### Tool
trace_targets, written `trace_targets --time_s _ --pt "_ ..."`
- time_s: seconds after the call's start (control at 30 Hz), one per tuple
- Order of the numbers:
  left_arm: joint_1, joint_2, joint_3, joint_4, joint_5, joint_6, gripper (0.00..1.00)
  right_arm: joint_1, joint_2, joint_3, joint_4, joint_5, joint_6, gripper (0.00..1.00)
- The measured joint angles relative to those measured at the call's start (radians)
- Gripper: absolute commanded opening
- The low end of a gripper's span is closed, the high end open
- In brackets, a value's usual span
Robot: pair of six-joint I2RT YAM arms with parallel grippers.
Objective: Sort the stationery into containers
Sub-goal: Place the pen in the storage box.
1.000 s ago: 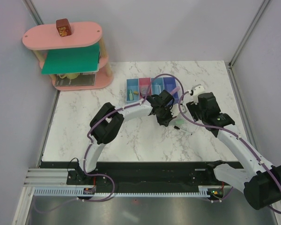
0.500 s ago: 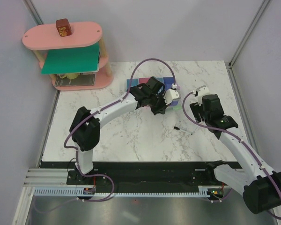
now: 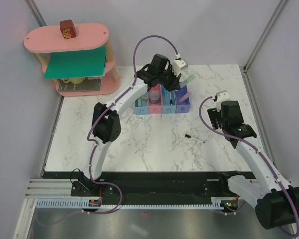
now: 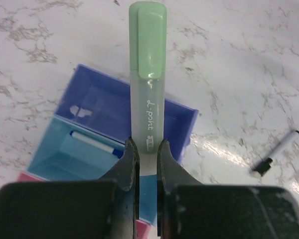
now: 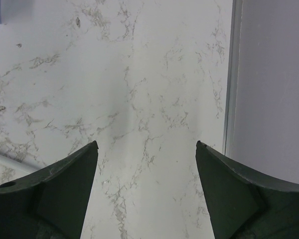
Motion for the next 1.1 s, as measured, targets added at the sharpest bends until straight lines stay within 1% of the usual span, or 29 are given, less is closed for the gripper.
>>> trace_targets --time_s 0.1,0.2,0.47,0.73,0.83,0.87,0.93,1.0,1.1 --pt "0.022 0.081 0.105 0.02 0.041 -0.017 0.02 -0.013 0.008 0.0 0.01 0.0 -0.002 0.87" --pt "0.024 0.137 0.151 0.037 0.072 -0.027 0.02 -0.019 0.015 0.0 0.021 0.0 -0.004 0.87" --pt "0.009 0.235 0.155 0.068 0.097 -0.037 0.02 -0.029 0.029 0.0 0.026 -0.007 -0.002 0.87" --pt "0.01 0.264 0.155 0.105 0.09 -0.035 0.02 -0.036 0.032 0.0 0.024 -0.012 0.0 0.87" --pt "0.01 0.266 0.154 0.11 0.087 -0.028 0.29 -0.04 0.032 0.0 0.022 -0.013 0.0 0.87" --pt "0.01 0.267 0.153 0.112 0.087 -0.024 0.44 -0.04 0.032 0.0 0.021 -0.013 0.0 0.87" --pt "0.009 0.267 0.147 0.121 0.086 -0.012 0.56 -0.04 0.032 0.0 0.022 -0.016 0.0 0.87" --pt "0.009 0.267 0.133 0.128 0.083 -0.003 0.61 -0.04 0.032 0.0 0.021 -0.016 0.0 0.87" --pt "0.009 0.267 0.114 0.127 0.074 0.003 0.62 -0.04 0.032 0.0 0.021 -0.019 0.0 0.87"
